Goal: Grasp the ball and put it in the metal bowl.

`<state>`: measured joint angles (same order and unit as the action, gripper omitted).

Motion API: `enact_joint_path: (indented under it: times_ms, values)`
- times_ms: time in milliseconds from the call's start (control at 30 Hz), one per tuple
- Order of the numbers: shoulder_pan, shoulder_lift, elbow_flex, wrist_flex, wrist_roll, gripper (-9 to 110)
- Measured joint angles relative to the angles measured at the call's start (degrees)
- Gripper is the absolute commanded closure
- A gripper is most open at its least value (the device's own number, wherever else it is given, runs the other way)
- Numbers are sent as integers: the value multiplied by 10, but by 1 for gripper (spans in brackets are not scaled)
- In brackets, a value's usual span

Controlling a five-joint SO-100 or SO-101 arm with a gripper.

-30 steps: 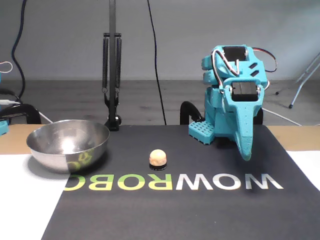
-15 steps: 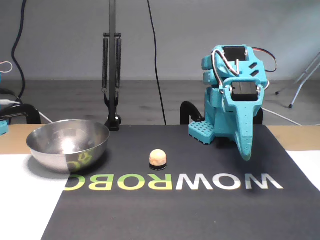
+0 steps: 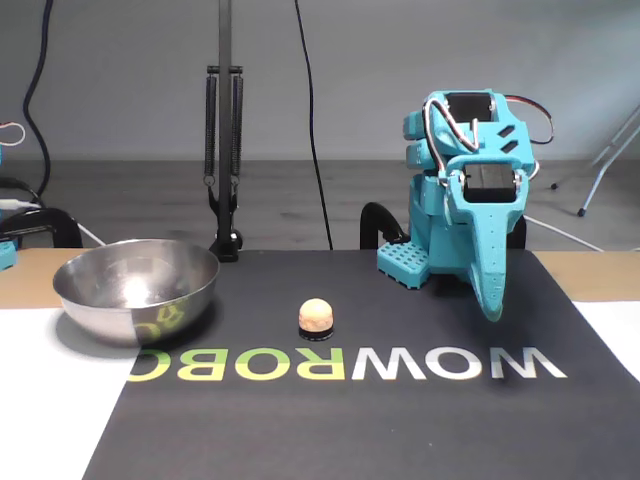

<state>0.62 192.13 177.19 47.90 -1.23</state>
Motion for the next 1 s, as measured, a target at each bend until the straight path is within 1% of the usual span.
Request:
enact_joint_path:
  times_ms: [1000]
  values:
    - [-8,-3,-4,5,-3,102]
